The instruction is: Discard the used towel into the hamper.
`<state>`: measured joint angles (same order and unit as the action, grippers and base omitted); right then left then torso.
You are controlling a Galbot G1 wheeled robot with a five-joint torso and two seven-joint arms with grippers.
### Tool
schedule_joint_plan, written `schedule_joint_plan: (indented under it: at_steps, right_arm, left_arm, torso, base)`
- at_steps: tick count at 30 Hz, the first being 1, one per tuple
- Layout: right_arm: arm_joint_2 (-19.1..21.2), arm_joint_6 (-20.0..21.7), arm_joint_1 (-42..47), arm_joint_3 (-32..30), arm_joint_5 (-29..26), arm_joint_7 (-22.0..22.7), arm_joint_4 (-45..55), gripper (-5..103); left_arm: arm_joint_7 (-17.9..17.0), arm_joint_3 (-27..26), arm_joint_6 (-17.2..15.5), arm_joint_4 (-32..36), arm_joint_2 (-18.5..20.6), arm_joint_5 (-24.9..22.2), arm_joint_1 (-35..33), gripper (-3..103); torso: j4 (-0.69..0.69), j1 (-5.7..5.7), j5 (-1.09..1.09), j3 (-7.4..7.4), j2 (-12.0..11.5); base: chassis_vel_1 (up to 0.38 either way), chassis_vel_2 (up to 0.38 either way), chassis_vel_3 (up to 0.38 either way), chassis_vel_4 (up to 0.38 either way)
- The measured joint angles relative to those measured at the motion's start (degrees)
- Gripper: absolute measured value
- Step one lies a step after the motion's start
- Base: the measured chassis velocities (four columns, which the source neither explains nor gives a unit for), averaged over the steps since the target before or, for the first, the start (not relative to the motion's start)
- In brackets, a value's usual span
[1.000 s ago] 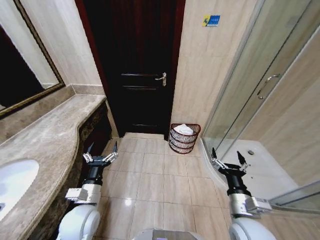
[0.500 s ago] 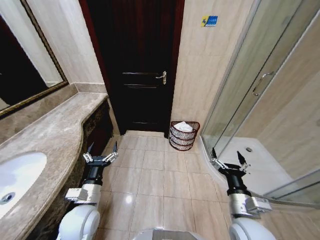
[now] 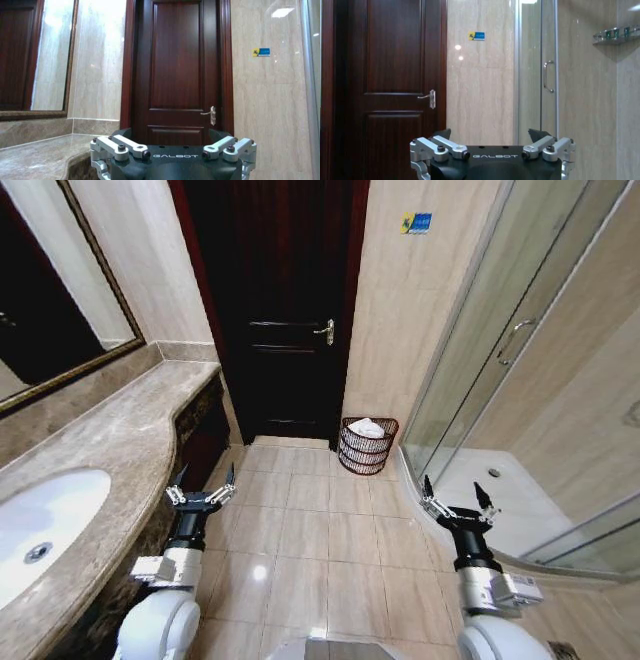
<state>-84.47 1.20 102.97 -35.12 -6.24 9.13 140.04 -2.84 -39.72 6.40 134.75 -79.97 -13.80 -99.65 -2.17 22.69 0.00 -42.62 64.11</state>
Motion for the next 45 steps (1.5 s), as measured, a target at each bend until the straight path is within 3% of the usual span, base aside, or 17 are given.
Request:
schedule_joint_plan:
  at_steps: [45]
  right_arm:
    - [0.00, 0.00, 0.00, 0.00, 0.00, 0.00, 0.00, 100]
  left_arm:
    - [0.00, 0.00, 0.00, 0.00, 0.00, 0.00, 0.01, 100]
  torso:
    - [0.00, 0.00, 0.00, 0.00, 0.00]
  base:
    - [0.006, -0.005, -0.005, 0.008]
